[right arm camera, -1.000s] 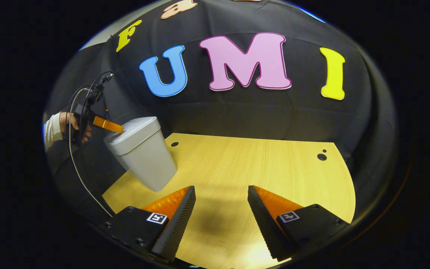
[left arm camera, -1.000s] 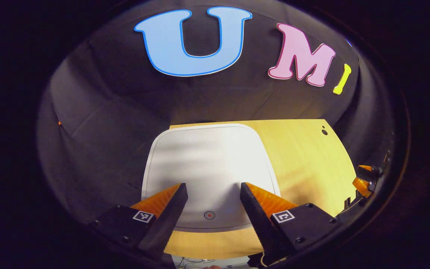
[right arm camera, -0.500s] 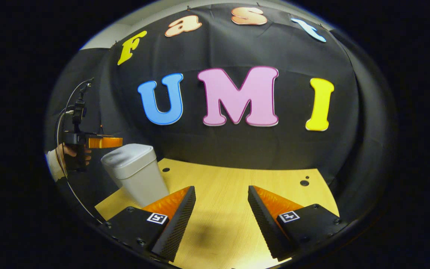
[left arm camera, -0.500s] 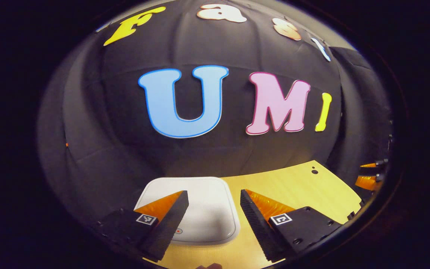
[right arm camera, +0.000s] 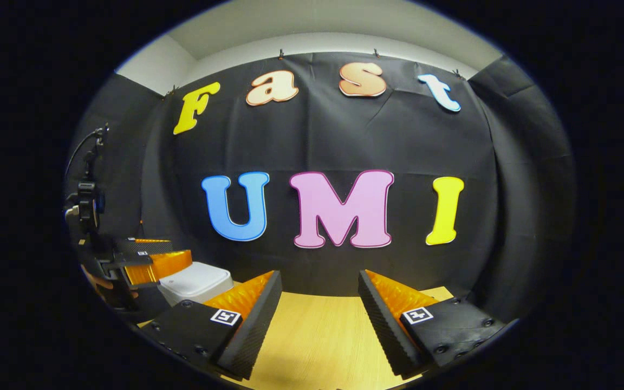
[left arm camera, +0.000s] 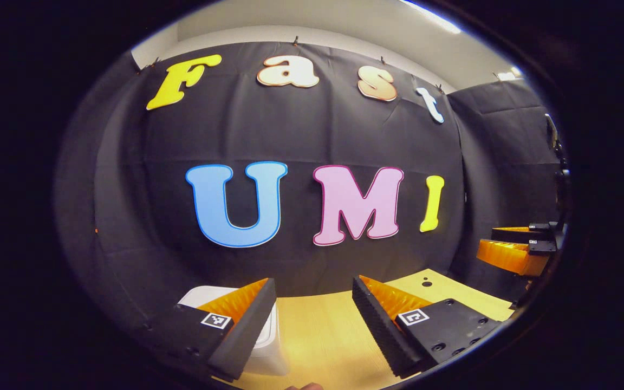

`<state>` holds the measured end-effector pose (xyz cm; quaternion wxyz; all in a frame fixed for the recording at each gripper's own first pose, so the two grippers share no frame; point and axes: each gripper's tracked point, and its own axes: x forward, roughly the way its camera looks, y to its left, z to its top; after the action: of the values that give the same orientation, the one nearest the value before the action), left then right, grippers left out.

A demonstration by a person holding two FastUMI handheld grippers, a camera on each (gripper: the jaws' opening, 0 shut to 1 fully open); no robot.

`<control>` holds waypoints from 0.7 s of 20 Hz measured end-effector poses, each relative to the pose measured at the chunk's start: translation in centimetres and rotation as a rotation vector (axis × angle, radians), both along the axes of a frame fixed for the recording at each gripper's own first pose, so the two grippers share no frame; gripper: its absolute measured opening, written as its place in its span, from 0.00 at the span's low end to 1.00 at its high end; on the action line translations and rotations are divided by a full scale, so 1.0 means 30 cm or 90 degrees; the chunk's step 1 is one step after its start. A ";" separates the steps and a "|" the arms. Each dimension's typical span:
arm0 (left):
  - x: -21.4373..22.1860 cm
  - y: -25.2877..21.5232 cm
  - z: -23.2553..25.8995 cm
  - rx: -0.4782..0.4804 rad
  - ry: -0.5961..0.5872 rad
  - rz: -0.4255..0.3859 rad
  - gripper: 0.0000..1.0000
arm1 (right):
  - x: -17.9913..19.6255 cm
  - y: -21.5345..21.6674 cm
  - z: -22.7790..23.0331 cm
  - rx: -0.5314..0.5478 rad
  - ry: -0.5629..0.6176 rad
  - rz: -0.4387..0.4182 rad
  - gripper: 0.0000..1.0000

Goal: Press the lid of the desktop garbage bin to open it, pick up the crumpled paper on the desktop and throw it into the bin, then pick up the pop can on the desktop and drop it into the bin, and finally close the garbage bin lid.

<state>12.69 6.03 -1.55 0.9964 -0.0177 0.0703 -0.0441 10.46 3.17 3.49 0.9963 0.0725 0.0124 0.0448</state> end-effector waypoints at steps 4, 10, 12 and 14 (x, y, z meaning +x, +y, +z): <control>-0.049 -0.024 0.042 -0.019 -0.023 -0.005 0.95 | -0.038 0.000 0.046 -0.031 -0.032 -0.033 0.81; -0.130 -0.001 0.052 -0.028 -0.037 0.004 0.96 | -0.075 0.055 0.051 -0.024 -0.037 -0.033 0.95; -0.147 -0.001 0.062 -0.025 -0.050 -0.001 0.96 | -0.079 0.068 0.051 -0.024 -0.042 -0.030 0.95; -0.156 0.007 0.061 -0.022 -0.052 -0.005 0.96 | -0.074 0.079 0.051 -0.020 -0.041 -0.028 0.95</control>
<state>8.00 6.24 0.28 0.9978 -0.0329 0.0286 -0.0498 8.23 5.53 5.03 0.9979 0.0555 -0.0206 0.0250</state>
